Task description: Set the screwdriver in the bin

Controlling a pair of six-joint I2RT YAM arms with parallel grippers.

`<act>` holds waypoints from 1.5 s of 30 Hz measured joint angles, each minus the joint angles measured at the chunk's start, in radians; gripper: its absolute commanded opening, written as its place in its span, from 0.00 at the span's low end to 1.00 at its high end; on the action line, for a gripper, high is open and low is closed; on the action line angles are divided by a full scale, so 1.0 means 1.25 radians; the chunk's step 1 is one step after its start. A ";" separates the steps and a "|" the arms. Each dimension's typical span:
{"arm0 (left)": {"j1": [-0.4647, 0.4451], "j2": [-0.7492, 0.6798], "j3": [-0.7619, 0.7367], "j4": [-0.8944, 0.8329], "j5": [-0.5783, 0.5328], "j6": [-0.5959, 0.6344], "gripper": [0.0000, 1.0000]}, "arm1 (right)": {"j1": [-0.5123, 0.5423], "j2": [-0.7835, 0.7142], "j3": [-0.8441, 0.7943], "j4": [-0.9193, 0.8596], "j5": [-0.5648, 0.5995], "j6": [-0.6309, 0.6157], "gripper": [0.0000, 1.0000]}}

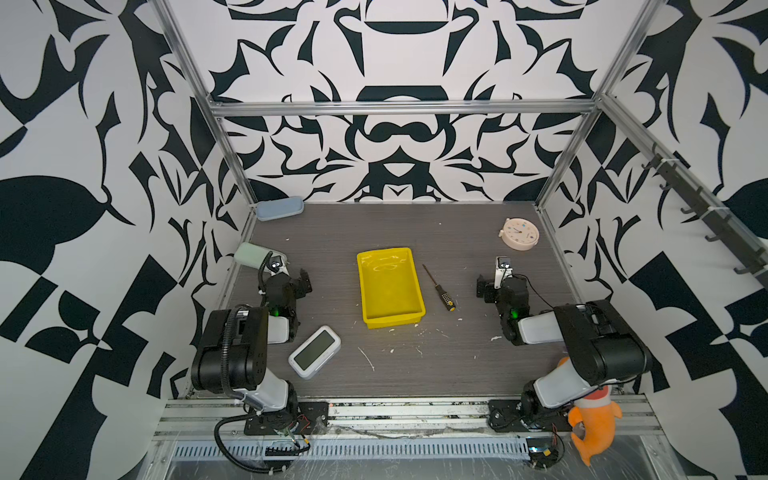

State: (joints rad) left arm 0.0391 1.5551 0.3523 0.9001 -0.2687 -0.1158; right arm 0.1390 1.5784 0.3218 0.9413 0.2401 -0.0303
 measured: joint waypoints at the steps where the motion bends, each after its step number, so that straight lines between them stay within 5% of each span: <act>1: 0.000 0.000 0.000 0.000 0.000 0.000 0.99 | 0.000 0.000 -0.001 0.002 0.000 0.000 1.00; 8: 0.000 0.000 0.000 0.002 0.003 0.001 0.99 | 0.056 -0.085 -0.021 -0.013 0.058 -0.023 1.00; 12: -0.001 -0.039 -0.022 0.010 0.085 0.029 0.99 | 0.149 -0.117 -0.020 -0.015 0.130 -0.081 1.00; 18: -0.007 -0.292 0.078 -0.312 0.161 -0.001 0.99 | 0.291 -0.268 0.027 -0.215 0.219 -0.139 1.00; 24: -0.024 -0.499 0.300 -0.685 0.210 -0.140 0.99 | 0.314 -0.558 0.130 -0.521 0.210 -0.009 1.00; 32: -0.028 -0.659 0.251 -0.979 0.355 -0.282 0.99 | 0.314 -0.736 0.162 -0.935 0.262 0.351 1.00; 45: -0.028 -0.635 0.152 -1.091 0.248 -0.436 0.99 | 0.313 -0.819 0.016 -1.075 0.300 0.518 1.00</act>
State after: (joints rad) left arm 0.0036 0.7616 0.5423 -0.4637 0.0414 -0.6605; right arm 0.5297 0.5541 0.3412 -0.4023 0.6147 0.6167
